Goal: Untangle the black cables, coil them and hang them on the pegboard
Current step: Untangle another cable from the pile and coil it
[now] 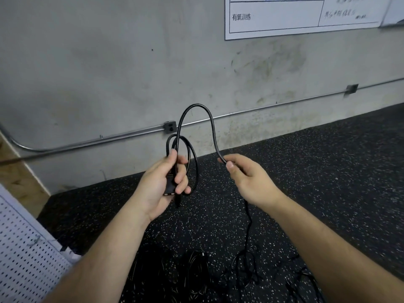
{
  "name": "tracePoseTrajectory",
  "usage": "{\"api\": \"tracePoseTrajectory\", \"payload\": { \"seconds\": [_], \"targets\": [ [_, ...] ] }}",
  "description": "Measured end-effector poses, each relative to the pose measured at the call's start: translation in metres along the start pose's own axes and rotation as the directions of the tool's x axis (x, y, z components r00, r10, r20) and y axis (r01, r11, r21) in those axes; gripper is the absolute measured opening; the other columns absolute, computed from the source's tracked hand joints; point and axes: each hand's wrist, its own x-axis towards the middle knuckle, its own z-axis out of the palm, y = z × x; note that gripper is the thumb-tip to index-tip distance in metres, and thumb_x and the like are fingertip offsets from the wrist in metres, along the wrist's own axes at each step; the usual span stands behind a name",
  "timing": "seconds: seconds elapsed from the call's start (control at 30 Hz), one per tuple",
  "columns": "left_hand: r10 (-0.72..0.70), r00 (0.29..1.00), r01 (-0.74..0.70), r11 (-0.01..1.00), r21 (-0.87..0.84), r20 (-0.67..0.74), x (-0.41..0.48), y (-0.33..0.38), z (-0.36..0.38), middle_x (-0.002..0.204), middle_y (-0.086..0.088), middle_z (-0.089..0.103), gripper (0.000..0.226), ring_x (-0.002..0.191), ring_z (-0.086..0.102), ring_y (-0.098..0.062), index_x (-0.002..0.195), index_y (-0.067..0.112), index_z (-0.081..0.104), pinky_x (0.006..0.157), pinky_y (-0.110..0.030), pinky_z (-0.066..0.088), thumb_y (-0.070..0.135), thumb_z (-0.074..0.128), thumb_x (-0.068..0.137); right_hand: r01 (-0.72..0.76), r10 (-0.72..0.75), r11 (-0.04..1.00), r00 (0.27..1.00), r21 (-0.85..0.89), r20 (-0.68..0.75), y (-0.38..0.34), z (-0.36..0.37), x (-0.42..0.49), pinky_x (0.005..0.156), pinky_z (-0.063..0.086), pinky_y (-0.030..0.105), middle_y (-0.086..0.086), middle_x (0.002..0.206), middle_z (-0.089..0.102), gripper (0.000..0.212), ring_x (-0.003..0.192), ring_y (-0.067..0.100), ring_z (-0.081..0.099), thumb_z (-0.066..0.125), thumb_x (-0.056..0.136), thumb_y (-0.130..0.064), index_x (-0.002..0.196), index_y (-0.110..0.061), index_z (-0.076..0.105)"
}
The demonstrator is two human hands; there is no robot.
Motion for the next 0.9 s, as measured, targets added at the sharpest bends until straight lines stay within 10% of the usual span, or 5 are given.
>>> {"api": "tracePoseTrajectory", "payload": {
  "seconds": [0.2,0.37,0.63,0.8,0.9],
  "targets": [
    [-0.009,1.000,0.009,0.995,-0.100,0.003,0.001,-0.001,0.000,0.078,-0.008,0.057,0.038,0.056,0.048,-0.016,0.121,-0.004,0.059,0.049,-0.029,0.043,-0.007,0.043,0.087,0.027,0.007,0.968,0.991,-0.248,0.135,-0.017,0.010,-0.008,0.050,0.038,0.012,-0.011,0.076,0.061,0.026,0.055,-0.003,0.052,0.048,0.107,-0.031,0.125,-0.018,0.059],
    [-0.064,0.997,0.071,0.978,-0.196,0.039,0.000,0.001,0.004,0.066,0.000,0.042,0.024,0.041,0.028,-0.006,0.101,0.006,0.057,0.034,-0.019,0.026,0.025,0.043,0.103,0.028,0.013,0.968,0.987,-0.250,0.161,-0.025,0.017,-0.014,0.048,0.040,0.025,-0.004,0.072,0.061,0.008,0.054,0.007,0.049,0.050,0.106,-0.028,0.104,-0.021,0.053],
    [-0.072,0.979,0.120,0.959,-0.255,0.190,-0.011,0.009,0.005,0.058,0.005,0.027,0.036,0.036,0.027,-0.002,0.086,0.012,0.061,0.030,-0.016,0.024,0.036,0.042,0.106,-0.225,0.222,0.974,0.932,-0.024,0.288,-0.027,0.019,-0.012,0.054,0.035,0.030,-0.007,0.053,0.051,0.018,0.048,0.014,0.044,0.054,0.100,-0.026,0.083,-0.020,0.051],
    [-0.095,0.888,0.277,0.891,-0.359,0.449,-0.008,0.008,-0.005,0.059,0.006,0.030,0.033,0.038,0.026,-0.003,0.093,0.010,0.061,0.030,-0.015,0.029,0.031,0.041,0.108,-0.392,0.229,0.833,0.886,0.391,0.402,-0.037,0.029,-0.014,0.042,0.030,0.021,0.006,0.110,0.073,0.034,0.052,0.016,0.053,0.060,0.088,-0.044,0.119,-0.033,0.056],
    [-0.128,0.895,0.270,0.919,-0.288,0.428,-0.008,0.003,0.002,0.057,0.005,0.032,0.034,0.037,0.028,-0.003,0.093,0.009,0.061,0.031,-0.016,0.030,0.032,0.041,0.107,-0.326,0.210,0.817,0.937,0.476,0.280,-0.046,0.034,-0.013,0.041,0.029,0.019,-0.010,0.068,0.066,0.025,0.050,0.009,0.045,0.052,0.104,-0.045,0.120,-0.028,0.060]
  ]
}}
